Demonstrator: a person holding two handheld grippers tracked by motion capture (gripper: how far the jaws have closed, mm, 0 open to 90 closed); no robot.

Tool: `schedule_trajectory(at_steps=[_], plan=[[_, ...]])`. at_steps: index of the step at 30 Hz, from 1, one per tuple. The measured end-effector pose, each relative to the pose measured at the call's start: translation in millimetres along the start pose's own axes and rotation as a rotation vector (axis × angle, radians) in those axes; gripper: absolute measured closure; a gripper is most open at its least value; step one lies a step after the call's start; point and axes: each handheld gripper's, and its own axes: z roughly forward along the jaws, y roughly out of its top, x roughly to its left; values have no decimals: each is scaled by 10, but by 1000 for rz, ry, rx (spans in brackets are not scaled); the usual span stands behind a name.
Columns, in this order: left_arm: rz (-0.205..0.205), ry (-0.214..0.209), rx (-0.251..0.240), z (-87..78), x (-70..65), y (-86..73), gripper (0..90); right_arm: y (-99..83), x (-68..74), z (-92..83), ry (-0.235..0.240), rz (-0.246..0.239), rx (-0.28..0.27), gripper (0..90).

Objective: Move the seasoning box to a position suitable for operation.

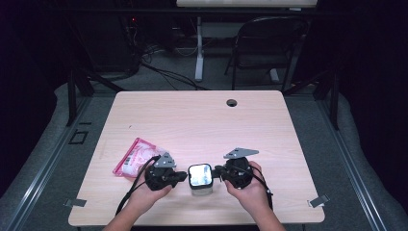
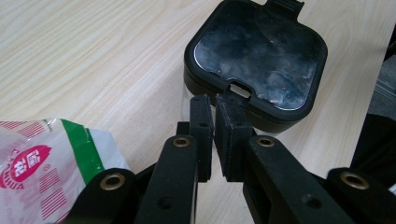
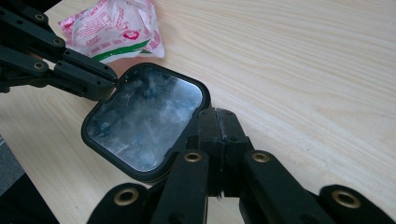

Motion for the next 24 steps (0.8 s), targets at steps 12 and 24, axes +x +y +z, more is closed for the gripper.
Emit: schedule_trajectory(at_steps=[12, 24], plan=[[14, 5, -11, 12, -10, -5, 841, -31, -20, 29, -10, 9, 24, 900], [8, 2, -18, 6, -18, 0, 838, 5, -46, -51, 17, 29, -2, 900]])
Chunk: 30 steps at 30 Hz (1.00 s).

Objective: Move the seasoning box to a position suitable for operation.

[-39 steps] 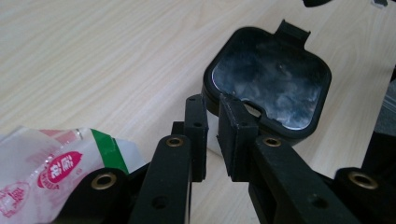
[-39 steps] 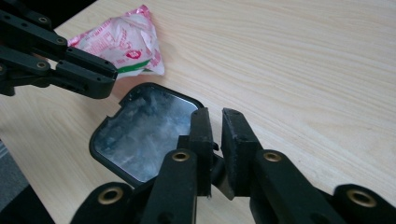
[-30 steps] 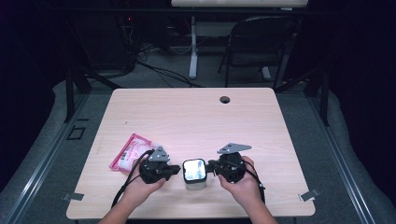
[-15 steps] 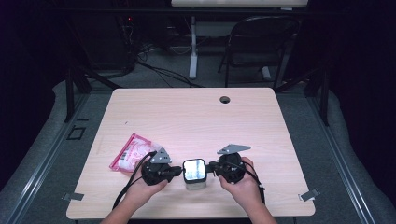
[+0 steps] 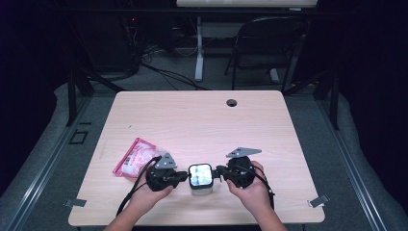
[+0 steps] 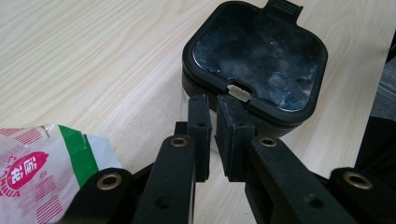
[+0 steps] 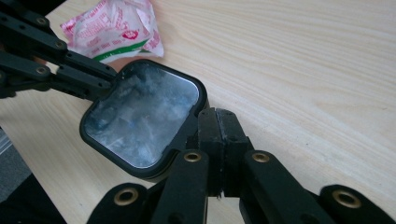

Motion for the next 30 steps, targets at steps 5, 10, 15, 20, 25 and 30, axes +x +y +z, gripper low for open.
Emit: schedule_trajectory(at_steps=[5, 10, 15, 20, 25, 30], plan=[[-7, -9, -14, -4, -3, 3, 836, -6, 14, 3, 1, 2, 7, 888], [-4, -2, -18, -4, -6, 4, 831, -16, 31, 36, -4, -14, 12, 883], [-6, -5, -23, -9, -11, 8, 827, -11, 18, 24, 10, -11, 6, 842], [-6, -4, -34, -25, -8, 16, 822, -2, 20, -8, 22, -16, 6, 800], [-9, -9, -56, -42, -17, 29, 803, 4, 70, -41, 24, -83, -29, 689], [-8, -14, -65, -66, -27, 46, 781, -8, 114, -38, 42, -123, -36, 604]])
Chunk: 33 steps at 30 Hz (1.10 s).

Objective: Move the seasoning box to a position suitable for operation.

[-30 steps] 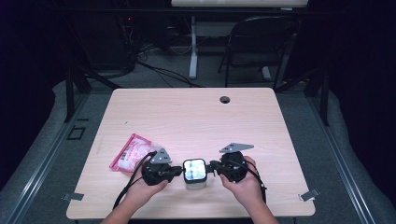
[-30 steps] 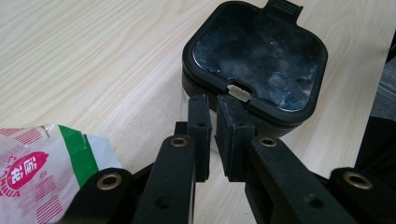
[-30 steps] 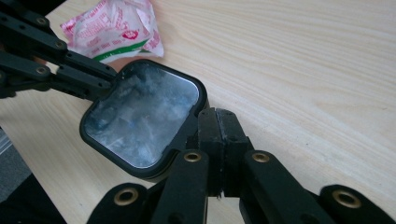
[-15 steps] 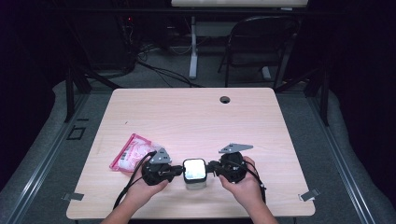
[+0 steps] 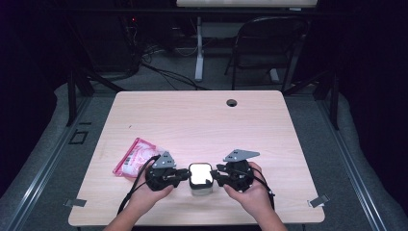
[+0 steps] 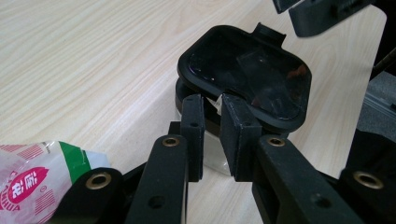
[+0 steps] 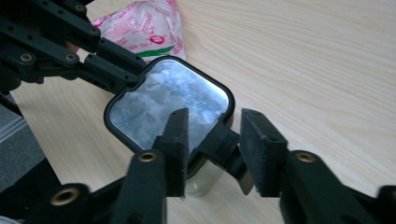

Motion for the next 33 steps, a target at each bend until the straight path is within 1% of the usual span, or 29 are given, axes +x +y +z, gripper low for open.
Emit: schedule_trajectory(at_steps=[1, 3, 4, 6, 7, 8, 10, 11, 13, 14, 16, 17, 18, 19, 20, 22, 23, 24, 26, 28, 33], plan=[[-1, -1, -2, -2, 3, 0, 777, -4, 28, -4, 6, -10, -7, 573], [-8, -4, -15, -3, 11, 0, 772, -6, 36, -6, 6, -19, -13, 557], [-14, -9, -23, -16, 16, 6, 768, -6, 64, -12, 13, -36, -14, 526], [-18, -13, -31, -18, 19, 9, 766, -8, 93, -14, 17, -49, -22, 511], [-18, -13, -31, -18, 19, 9, 765, -8, 93, -14, 17, -49, -22, 511], [-17, -3, -20, -14, 24, 9, 765, -9, 128, -12, 28, -66, -23, 504], [-16, 9, -15, -1, 30, 3, 766, -12, 140, -4, 14, -74, -25, 507], [-19, 7, -12, 0, 34, -1, 767, -15, 133, 1, 0, -76, -25, 518], [-18, 8, -8, 3, 44, -5, 771, -27, 98, 9, -37, -57, -29, 575], [-18, 8, -8, 3, 44, -5, 776, -27, 98, 9, -37, -57, -29, 575], [-18, 17, -6, 11, 49, -10, 787, -41, 42, 15, -63, -11, -40, 692], [-15, 18, 5, 11, 52, -12, 800, -46, 18, 21, -66, 8, -36, 718], [-9, 25, 19, 23, 55, -18, 839, -54, -5, 41, -64, 26, -31, 743], [-9, 25, 19, 23, 55, -18, 853, -54, -5, 41, -64, 26, -31, 743], [-4, 37, 39, 37, 58, -27, 865, -65, -14, 73, -67, 33, -24, 776], [-7, 39, 40, 46, 58, -34, 877, -73, -19, 93, -65, 42, -5, 805], [-8, 38, 42, 52, 59, -39, 877, -73, -19, 93, -65, 42, -5, 805], [-3, 39, 51, 62, 61, -47, 880, -79, -38, 96, -49, 63, -10, 825], [-4, 39, 56, 72, 63, -54, 882, -82, -55, 94, -40, 67, -10, 826], [-5, 37, 56, 78, 64, -57, 883, -90, -60, 97, -32, 83, -18, 827], [3, 33, 64, 98, 49, -61, 886, -101, -80, 94, -24, 95, -25, 830]])
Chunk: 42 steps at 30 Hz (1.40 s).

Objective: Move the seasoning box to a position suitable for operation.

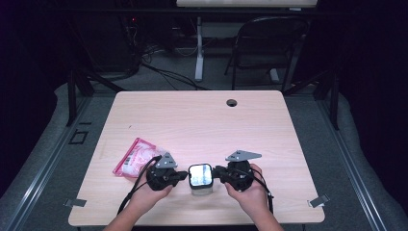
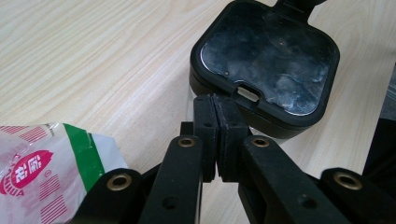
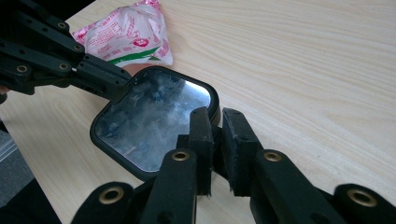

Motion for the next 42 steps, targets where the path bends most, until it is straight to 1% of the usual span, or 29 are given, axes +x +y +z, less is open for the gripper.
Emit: schedule_trajectory(at_steps=[8, 10, 12, 14, 19, 21, 22, 23, 24, 28, 30, 32, 36, 38, 39, 42], plan=[[2, 1, -6, -29, -10, 14, 885, -4, -3, -5, -1, 4, 3, 830], [-9, -7, -26, -47, -5, 20, 884, -6, -5, -2, 3, 13, 0, 829], [-15, -15, -31, -54, 4, 22, 883, -9, -13, -2, 6, 19, -2, 828], [-14, -18, -31, -60, 7, 24, 880, -11, -20, -7, 7, 26, 2, 829], [-17, -21, -51, -58, 0, 31, 878, -20, -23, -5, 6, 37, -10, 830], [-19, -36, -58, -47, -2, 34, 876, -23, -29, -12, 5, 40, -4, 831], [-19, -36, -58, -47, -2, 34, 868, -23, -29, -12, 5, 40, -4, 831], [-11, -40, -57, -39, -20, 42, 869, -29, -37, -7, 17, 45, -11, 831], [-4, -36, -59, -38, -28, 46, 867, -29, -37, -7, 16, 46, -12, 831], [-1, -34, -63, -41, -28, 51, 861, -36, -36, -9, 14, 50, -17, 831], [-1, -31, -68, -43, -28, 54, 858, -37, -38, -14, 13, 37, -14, 831], [0, -33, -75, -48, -31, 62, 851, -43, -32, -8, 14, 38, -25, 830], [6, -44, -86, -60, -50, 86, 841, -54, -28, -11, 10, 35, -30, 826], [6, -40, -93, -66, -63, 100, 837, -58, -28, -18, 5, 25, -27, 825], [4, -39, -100, -65, -65, 103, 834, -60, -26, -19, 3, 25, -28, 823], [1, -42, -99, -64, -59, 108, 823, -71, -17, -11, 5, 31, -45, 823]])
